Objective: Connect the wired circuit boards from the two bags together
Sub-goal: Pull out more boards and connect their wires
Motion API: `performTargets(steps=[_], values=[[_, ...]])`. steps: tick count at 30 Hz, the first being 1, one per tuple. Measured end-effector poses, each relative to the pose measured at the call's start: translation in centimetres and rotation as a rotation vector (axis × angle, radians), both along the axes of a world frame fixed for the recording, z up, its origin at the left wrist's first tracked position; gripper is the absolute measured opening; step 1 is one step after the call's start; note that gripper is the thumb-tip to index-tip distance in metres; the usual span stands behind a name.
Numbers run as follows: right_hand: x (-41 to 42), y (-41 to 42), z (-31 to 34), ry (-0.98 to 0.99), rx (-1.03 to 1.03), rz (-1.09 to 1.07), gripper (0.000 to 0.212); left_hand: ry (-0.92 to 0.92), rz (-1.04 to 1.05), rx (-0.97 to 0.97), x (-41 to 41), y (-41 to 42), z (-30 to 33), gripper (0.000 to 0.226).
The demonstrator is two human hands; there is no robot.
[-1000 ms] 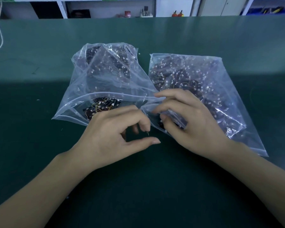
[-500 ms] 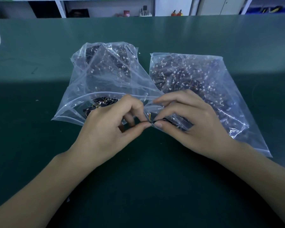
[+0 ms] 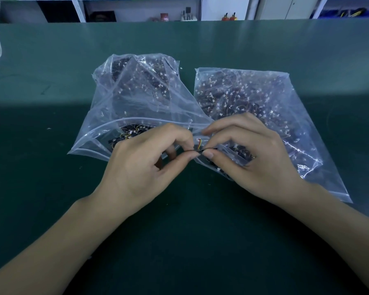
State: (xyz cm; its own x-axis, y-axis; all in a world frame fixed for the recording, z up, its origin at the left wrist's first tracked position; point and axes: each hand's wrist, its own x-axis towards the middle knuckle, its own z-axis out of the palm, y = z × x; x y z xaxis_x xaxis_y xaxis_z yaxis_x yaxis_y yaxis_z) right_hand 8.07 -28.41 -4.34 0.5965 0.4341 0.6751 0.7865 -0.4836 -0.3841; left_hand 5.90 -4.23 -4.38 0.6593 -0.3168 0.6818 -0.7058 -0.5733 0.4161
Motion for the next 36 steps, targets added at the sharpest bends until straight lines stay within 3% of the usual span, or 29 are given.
performTargets(steps=[21, 25, 31, 36], values=[[0.5, -0.5, -0.1, -0.016, -0.038, 0.027, 0.005, -0.024, -0.009, 0.006, 0.1, -0.1, 0.0, 0.013], [0.7, -0.9, -0.2, 0.097, -0.064, 0.0, 0.029, -0.042, 0.04, 0.008, 0.3, 0.2, 0.1, 0.007], [0.7, -0.9, -0.7, 0.074, 0.015, -0.07, 0.044, -0.06, -0.006, 0.141, 0.7, 0.3, -0.4, 0.013], [0.5, -0.7, -0.4, 0.02, 0.023, -0.043, 0.041, -0.266, 0.075, 0.356, 0.5, -0.5, -0.1, 0.025]])
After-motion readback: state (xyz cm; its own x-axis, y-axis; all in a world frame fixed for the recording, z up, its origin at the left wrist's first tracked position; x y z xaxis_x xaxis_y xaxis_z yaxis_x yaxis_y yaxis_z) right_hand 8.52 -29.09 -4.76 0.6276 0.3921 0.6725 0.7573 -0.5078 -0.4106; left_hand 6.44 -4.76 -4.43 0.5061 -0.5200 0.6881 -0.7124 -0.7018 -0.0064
